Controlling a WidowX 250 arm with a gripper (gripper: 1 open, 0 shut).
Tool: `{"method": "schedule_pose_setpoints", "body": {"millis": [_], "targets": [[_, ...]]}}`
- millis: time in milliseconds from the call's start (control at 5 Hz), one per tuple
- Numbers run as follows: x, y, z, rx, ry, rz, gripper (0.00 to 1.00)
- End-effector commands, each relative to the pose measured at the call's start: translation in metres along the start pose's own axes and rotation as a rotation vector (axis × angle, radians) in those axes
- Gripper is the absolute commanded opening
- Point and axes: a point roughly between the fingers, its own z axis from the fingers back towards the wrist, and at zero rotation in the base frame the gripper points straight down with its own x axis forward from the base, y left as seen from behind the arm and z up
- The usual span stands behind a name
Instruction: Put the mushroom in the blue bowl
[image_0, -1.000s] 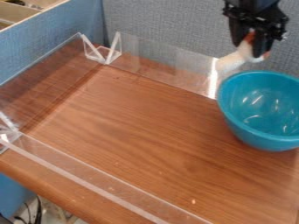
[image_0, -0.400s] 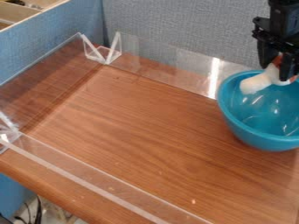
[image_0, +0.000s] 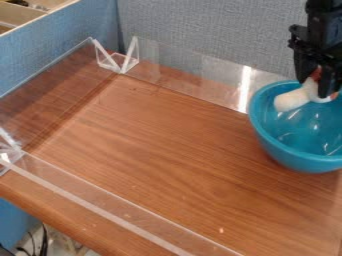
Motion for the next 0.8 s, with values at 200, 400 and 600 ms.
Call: {"method": "schedule_pose_setpoints", "body": {"millis": [200, 400, 600], "targets": [[0.004, -0.005, 0.004, 0.001, -0.033, -0.030, 0.00], [0.002, -0.002, 0.001, 0.001, -0.031, -0.030, 0.00], [0.000, -0.002, 0.007, 0.009, -0.037, -0.029, 0.00]]}}
